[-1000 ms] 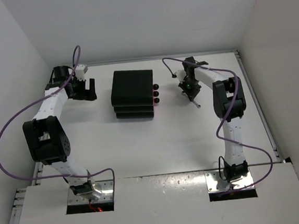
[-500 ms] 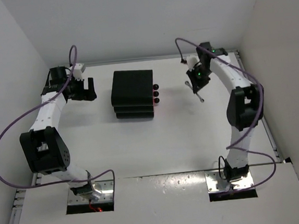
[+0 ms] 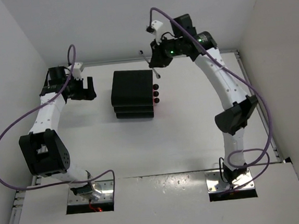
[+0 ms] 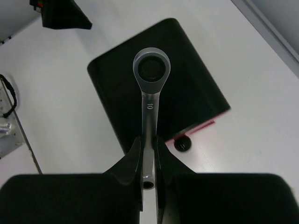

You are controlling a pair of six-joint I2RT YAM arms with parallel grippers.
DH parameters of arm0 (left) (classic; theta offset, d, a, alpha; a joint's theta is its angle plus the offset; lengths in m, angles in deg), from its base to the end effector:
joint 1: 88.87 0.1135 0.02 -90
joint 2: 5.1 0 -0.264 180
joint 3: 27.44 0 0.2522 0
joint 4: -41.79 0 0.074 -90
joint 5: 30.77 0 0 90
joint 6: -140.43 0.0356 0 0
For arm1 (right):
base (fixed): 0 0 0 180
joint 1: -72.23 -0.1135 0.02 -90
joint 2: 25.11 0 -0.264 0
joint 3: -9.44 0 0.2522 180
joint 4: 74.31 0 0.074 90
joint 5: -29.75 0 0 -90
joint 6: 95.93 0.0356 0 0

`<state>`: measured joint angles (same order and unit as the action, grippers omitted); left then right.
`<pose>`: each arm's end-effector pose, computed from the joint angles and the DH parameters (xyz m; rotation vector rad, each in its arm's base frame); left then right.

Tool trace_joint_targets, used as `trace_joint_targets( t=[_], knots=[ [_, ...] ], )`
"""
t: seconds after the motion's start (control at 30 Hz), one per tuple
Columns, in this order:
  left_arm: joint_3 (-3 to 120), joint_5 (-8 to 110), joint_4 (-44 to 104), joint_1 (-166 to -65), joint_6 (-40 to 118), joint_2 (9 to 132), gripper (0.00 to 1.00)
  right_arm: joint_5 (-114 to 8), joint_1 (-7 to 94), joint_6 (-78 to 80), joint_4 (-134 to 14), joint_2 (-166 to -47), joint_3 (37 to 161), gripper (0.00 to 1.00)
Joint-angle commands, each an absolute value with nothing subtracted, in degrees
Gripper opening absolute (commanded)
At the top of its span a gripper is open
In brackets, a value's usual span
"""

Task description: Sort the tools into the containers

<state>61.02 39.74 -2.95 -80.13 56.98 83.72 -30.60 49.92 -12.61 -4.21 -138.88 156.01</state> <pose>0.3405 0.0403 0.2997 0.1198 2.3136 -0.2663 0.3836 0.1764 0.4281 -0.8290 2.0556 0.7243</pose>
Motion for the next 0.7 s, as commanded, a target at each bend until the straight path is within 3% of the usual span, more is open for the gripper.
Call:
trace_joint_targets(
  t=[0.0,0.67],
  knots=[
    [60.5,39.7,-2.6,-79.5,56.2,81.6,1.0,-28.1,46.6,-9.2,-7.2,-143.3,161.3,0.0],
    [56.6,38.6,-0.3,-78.3,56.2,81.6,1.0,-36.7,39.4,-12.3,-13.3,-156.9,163.7,0.0]
  ],
)
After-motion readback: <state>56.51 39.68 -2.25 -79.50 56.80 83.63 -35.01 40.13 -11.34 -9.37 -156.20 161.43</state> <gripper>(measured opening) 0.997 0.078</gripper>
